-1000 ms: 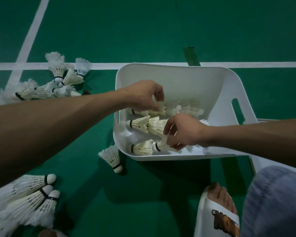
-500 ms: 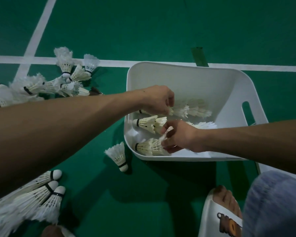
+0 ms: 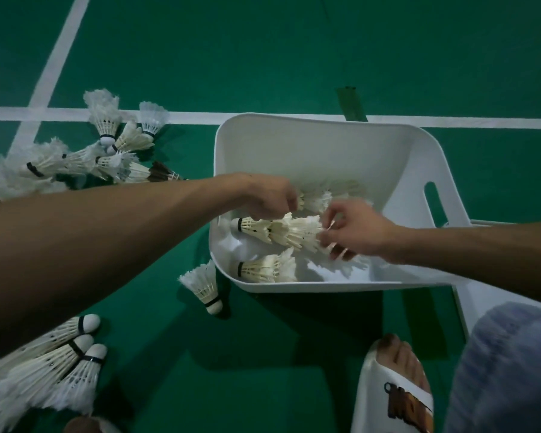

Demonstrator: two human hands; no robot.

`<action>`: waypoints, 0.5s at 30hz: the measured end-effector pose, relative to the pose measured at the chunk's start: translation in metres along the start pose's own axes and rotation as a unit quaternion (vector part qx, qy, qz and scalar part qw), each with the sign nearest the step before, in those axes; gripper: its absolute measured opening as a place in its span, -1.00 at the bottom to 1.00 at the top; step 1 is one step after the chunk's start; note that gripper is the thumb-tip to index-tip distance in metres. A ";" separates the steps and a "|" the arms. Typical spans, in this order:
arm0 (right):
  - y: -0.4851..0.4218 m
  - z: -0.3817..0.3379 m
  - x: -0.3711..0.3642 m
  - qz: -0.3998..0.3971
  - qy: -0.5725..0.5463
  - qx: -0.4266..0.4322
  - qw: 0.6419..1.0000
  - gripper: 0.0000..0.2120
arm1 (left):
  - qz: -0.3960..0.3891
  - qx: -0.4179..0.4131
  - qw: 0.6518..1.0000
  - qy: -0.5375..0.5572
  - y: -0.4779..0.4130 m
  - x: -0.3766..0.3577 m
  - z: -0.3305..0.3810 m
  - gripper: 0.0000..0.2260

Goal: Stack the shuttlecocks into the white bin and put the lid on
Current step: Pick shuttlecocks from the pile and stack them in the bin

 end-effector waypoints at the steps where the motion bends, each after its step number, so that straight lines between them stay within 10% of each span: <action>1: 0.002 0.002 0.013 0.051 0.050 0.012 0.997 -0.81 | -0.006 0.005 1.000 0.008 0.000 -0.002 0.000 -0.55; 8: 0.012 0.035 0.039 0.020 0.266 -0.049 0.963 -0.31 | -0.083 0.043 0.995 0.018 -0.003 -0.019 0.003 -0.42; 15: -0.001 0.041 0.033 0.026 0.210 -0.022 0.977 -0.50 | -0.131 0.048 0.990 0.022 -0.008 -0.028 -0.002 -0.24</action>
Point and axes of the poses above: each hand's wrist, its own y-axis away from the middle knuckle, its own x-axis out of the back of the hand, z = x × y, the point moved 2 cm from there along -y, towards the middle knuckle, and after that the axes turned 15 degrees about x, right-handed, at the moved point
